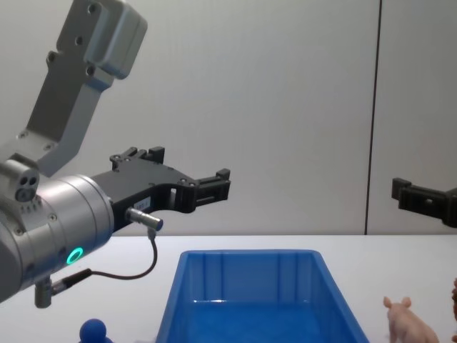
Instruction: Pick up the two dolls from the table and place them into the box.
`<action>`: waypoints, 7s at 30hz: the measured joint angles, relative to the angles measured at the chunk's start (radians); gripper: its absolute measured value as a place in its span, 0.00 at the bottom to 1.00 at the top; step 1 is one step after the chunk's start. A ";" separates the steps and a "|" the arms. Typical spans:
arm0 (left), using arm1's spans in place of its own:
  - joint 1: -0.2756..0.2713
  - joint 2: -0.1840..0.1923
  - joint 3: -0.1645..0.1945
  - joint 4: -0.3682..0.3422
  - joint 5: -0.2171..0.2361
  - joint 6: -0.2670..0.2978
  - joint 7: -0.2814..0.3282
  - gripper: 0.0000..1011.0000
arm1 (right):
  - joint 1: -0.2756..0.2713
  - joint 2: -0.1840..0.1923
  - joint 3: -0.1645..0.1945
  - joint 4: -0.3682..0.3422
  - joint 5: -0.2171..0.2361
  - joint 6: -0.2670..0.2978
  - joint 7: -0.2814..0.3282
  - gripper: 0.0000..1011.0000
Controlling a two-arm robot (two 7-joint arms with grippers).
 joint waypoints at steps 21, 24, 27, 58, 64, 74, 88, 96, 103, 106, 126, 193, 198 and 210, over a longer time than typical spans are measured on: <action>0.000 0.000 0.000 0.000 0.000 0.000 0.000 0.99 | 0.000 0.000 0.000 0.000 0.000 0.000 0.000 0.99; 0.000 0.000 0.000 0.000 0.000 0.000 0.000 0.99 | 0.000 0.000 0.000 0.000 0.000 0.000 0.000 0.99; 0.000 0.000 0.000 0.000 0.000 0.000 0.000 0.99 | 0.000 0.000 0.000 0.000 0.000 0.000 0.000 0.99; 0.000 0.000 0.000 0.000 0.000 0.000 0.000 0.99 | -0.017 0.022 0.025 0.007 0.031 0.025 -0.025 0.99; 0.000 0.000 0.000 0.000 0.000 0.000 0.000 0.99 | -0.035 0.033 0.038 0.012 0.052 0.052 -0.048 0.99; 0.000 0.000 0.000 0.000 0.000 0.000 0.000 0.99 | -0.056 0.035 0.043 0.037 0.070 0.084 -0.066 0.99; 0.000 0.000 0.000 0.000 0.000 0.000 0.000 0.99 | -0.059 0.010 0.031 0.096 0.064 0.117 -0.081 0.99; 0.000 0.000 0.000 0.000 0.000 0.000 0.000 0.99 | -0.050 -0.007 0.024 0.134 0.050 0.128 -0.095 0.99; 0.000 0.000 0.000 0.000 0.000 0.000 0.000 0.99 | -0.033 -0.026 0.018 0.179 0.036 0.134 -0.112 0.99; 0.000 0.000 0.000 0.000 0.000 0.000 0.000 0.99 | -0.026 -0.032 0.017 0.193 0.032 0.135 -0.115 0.92; 0.000 0.000 0.000 0.000 0.000 0.000 0.000 0.99 | 0.003 -0.060 0.012 0.242 0.012 0.136 -0.116 0.33; 0.000 0.000 0.000 0.000 0.000 0.000 0.000 0.99 | 0.187 -0.175 -0.067 0.214 -0.006 0.143 0.315 0.95; 0.000 0.000 0.000 0.000 0.000 0.000 0.000 0.99 | 0.179 -0.167 -0.063 0.201 -0.009 0.146 0.290 0.99; 0.000 0.000 0.000 0.000 0.000 0.000 0.000 0.99 | 0.114 -0.119 -0.038 0.114 -0.015 0.164 0.171 0.99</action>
